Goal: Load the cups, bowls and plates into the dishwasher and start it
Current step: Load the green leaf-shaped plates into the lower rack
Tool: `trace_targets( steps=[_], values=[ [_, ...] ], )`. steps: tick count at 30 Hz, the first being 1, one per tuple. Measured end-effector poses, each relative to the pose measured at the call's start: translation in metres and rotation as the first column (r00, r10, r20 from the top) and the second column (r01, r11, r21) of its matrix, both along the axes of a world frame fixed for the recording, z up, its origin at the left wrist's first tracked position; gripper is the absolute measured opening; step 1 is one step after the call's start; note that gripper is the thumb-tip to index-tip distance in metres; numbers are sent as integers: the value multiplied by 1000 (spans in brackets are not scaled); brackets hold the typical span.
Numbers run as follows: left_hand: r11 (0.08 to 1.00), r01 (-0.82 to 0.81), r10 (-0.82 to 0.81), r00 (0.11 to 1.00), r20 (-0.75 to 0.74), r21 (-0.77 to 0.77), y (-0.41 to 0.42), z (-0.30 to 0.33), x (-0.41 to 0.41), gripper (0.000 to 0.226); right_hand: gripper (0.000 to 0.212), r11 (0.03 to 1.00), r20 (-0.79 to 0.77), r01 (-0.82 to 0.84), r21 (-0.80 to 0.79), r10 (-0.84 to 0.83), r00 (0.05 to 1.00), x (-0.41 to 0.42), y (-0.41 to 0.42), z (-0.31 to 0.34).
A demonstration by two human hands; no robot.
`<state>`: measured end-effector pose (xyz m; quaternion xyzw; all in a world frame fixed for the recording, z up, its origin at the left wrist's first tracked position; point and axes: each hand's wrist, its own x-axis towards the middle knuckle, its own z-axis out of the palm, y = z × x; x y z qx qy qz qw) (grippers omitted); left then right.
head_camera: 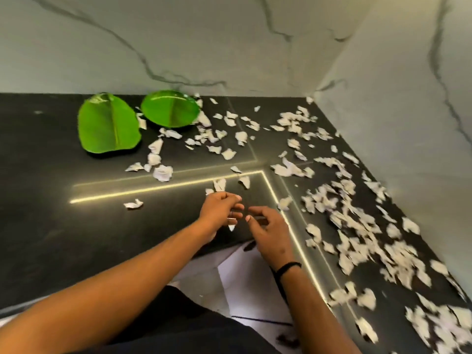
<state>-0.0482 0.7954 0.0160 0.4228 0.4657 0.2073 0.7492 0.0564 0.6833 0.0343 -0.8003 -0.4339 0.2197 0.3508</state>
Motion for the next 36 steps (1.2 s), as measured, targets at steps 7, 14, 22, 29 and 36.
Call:
trace_targets(
  steps=[7, 14, 22, 29, 36],
  values=[
    [912, -384, 394, 918, 50, -142, 81, -7, -64, 12, 15, 985, -97, -167, 36, 170, 981, -26, 95, -9],
    [675, -726, 730, 683, -29, -129, 146, -16, -138, 16, 18, 951, -131, -309, 28, 309, 942, -63, 175, 0],
    [558, -822, 819, 568, -88, -109, 198, -26, -164, 29, 16, 917, -134, -398, 29, 398, 908, -65, 186, 11],
    [455, -883, 871, 468, -152, -113, 214, -18, -171, 14, 13, 934, -122, -358, 24, 358, 926, -39, 176, 17],
    [349, -932, 932, 356, -69, -95, 184, 10, -179, 14, 11, 937, -164, -338, 91, 349, 923, -34, 177, 24]
  ],
)
